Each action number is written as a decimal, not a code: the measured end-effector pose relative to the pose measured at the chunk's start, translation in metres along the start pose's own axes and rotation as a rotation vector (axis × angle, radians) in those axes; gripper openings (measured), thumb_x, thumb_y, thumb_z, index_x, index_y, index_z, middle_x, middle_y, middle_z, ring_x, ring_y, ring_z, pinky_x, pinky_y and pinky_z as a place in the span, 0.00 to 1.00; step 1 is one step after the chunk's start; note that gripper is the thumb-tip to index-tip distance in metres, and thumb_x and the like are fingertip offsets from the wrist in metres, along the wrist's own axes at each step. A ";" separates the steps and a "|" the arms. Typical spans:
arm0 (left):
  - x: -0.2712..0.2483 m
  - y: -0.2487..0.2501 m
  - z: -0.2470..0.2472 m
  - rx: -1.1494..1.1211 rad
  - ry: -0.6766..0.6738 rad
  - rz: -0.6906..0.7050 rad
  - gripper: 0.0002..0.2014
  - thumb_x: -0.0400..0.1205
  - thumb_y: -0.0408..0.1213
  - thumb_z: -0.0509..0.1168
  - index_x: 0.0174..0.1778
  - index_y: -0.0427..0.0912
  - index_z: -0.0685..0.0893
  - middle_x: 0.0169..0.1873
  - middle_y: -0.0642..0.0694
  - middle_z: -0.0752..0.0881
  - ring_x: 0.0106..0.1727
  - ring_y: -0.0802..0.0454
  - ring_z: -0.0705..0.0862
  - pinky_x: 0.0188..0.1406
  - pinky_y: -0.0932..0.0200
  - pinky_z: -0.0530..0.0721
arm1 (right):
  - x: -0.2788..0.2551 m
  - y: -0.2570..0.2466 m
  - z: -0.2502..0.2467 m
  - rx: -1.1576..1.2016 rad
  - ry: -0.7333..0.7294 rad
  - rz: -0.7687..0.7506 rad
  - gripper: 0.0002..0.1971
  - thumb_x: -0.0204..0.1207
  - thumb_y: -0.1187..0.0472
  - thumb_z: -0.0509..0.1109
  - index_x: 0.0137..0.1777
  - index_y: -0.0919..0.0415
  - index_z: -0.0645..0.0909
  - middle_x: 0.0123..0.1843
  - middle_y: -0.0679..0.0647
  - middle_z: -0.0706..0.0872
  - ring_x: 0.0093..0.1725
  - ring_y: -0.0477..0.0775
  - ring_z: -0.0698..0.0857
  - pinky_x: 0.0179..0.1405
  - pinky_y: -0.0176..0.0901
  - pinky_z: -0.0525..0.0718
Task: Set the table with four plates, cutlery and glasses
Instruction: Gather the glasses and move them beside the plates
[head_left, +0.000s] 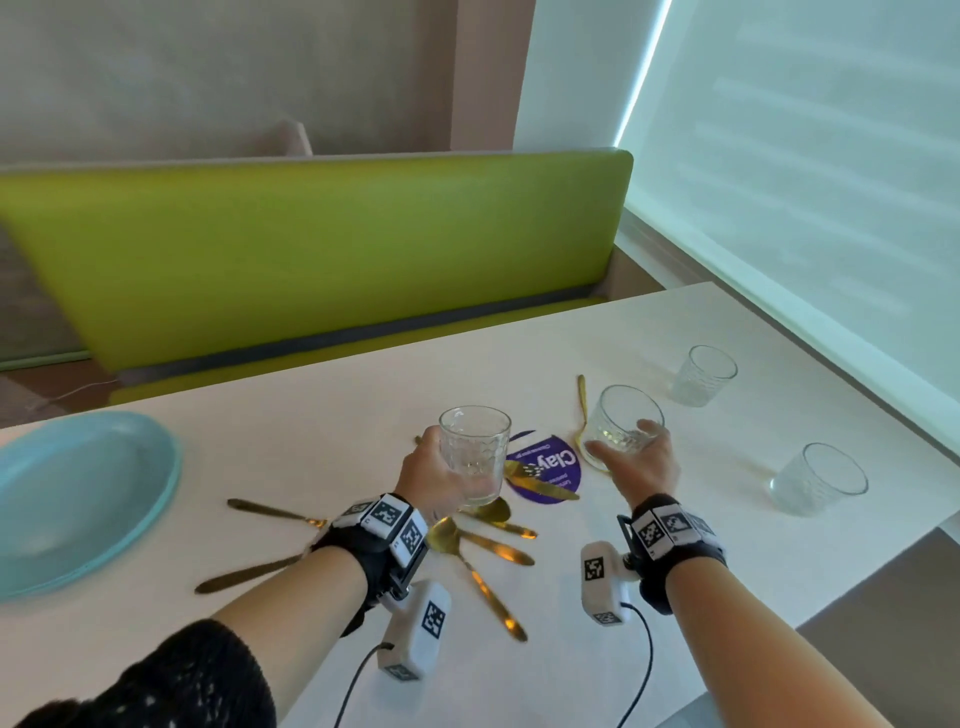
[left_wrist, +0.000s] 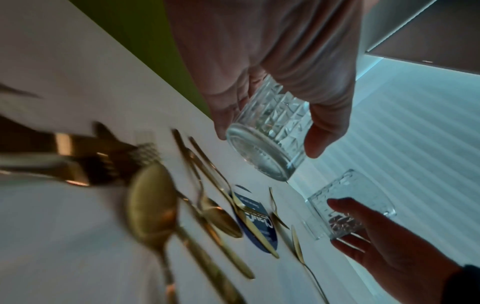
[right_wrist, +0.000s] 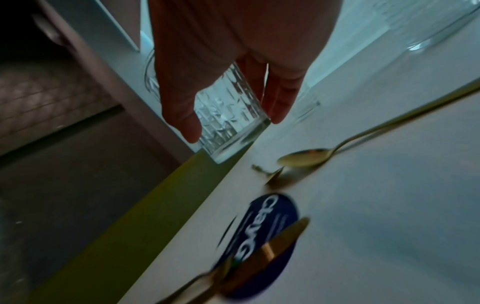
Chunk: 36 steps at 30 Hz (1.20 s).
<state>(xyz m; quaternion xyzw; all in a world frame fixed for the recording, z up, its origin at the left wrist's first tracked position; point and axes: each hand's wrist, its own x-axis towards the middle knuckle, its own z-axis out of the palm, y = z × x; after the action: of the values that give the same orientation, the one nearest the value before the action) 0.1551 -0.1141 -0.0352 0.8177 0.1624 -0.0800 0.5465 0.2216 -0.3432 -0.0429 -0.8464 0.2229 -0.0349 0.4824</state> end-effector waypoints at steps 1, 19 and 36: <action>-0.010 -0.009 -0.013 0.003 0.011 -0.002 0.40 0.59 0.48 0.80 0.66 0.44 0.71 0.55 0.49 0.81 0.54 0.51 0.80 0.49 0.61 0.77 | -0.020 -0.006 0.009 0.000 -0.024 -0.017 0.36 0.61 0.55 0.83 0.68 0.56 0.71 0.65 0.58 0.82 0.65 0.59 0.80 0.62 0.43 0.76; -0.175 -0.209 -0.247 -0.059 0.452 -0.303 0.44 0.59 0.37 0.81 0.71 0.38 0.69 0.68 0.39 0.79 0.69 0.41 0.77 0.60 0.59 0.74 | -0.327 -0.048 0.207 -0.244 -0.650 -0.263 0.38 0.56 0.53 0.85 0.66 0.55 0.72 0.62 0.52 0.81 0.62 0.52 0.80 0.59 0.38 0.76; -0.191 -0.276 -0.278 -0.097 0.494 -0.382 0.42 0.63 0.32 0.79 0.73 0.45 0.69 0.69 0.43 0.79 0.69 0.43 0.79 0.65 0.57 0.75 | -0.388 -0.041 0.276 -0.358 -0.759 -0.324 0.39 0.60 0.56 0.83 0.70 0.58 0.70 0.68 0.53 0.80 0.67 0.54 0.79 0.63 0.40 0.76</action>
<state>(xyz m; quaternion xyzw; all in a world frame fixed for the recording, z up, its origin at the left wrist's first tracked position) -0.1336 0.2038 -0.1074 0.7400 0.4446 0.0276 0.5039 -0.0371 0.0550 -0.0953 -0.8935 -0.1028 0.2420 0.3641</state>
